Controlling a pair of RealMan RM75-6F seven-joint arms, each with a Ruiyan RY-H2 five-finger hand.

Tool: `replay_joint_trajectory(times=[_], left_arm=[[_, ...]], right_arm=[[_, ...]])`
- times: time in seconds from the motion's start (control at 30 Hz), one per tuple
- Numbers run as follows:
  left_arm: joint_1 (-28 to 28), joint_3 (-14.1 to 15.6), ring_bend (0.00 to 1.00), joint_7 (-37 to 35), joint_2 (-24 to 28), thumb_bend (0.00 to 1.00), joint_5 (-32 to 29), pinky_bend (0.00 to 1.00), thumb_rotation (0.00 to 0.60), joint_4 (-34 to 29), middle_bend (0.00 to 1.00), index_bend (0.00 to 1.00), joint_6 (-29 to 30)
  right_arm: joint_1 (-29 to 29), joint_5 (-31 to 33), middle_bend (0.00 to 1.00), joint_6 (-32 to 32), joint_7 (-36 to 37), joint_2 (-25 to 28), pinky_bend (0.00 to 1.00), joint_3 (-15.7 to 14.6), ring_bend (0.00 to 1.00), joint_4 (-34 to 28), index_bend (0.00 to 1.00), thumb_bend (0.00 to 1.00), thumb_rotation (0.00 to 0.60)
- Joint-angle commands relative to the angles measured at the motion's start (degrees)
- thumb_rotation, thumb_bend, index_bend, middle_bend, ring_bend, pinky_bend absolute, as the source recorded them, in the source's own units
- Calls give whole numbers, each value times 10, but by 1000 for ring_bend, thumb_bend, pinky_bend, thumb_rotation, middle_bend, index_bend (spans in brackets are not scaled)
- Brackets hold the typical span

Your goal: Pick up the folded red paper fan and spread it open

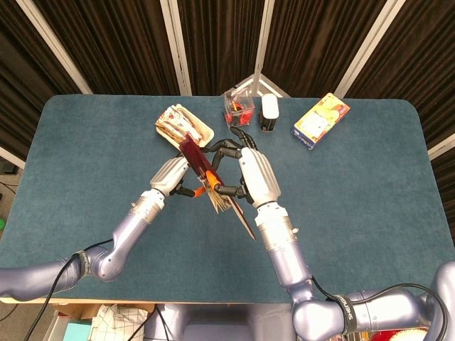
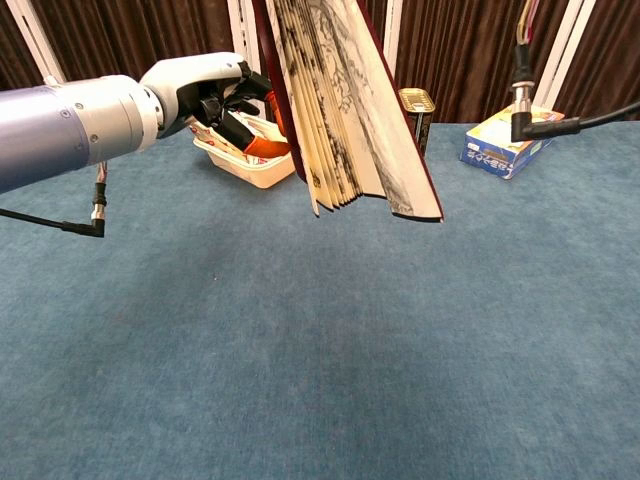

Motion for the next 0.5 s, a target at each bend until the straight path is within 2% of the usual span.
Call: replay_joint_trajectory(times=[0.03, 0.13, 0.3, 0.5], left_arm=[[-1, -1, 0, -2, 0, 385, 2, 0, 600, 0, 85, 489, 2], [-4, -1, 0, -3, 0, 380, 2, 0, 600, 0, 78, 463, -2], [-9, 0, 0, -5, -2, 380, -7, 0, 600, -5, 80, 485, -13], [-12, 1, 0, -3, -8, 443, -19, 0, 600, -10, 120, 672, -12]], right_arm=[[3, 10, 368, 2, 6, 2, 68, 5, 77, -2, 762, 585, 600], [5, 24, 368, 4, 12, 2, 68, 11, 77, -6, 762, 585, 600], [14, 40, 368, 8, 16, 4, 68, 19, 77, -9, 762, 585, 600], [20, 48, 368, 14, 17, 8, 68, 21, 77, -18, 762, 585, 600]])
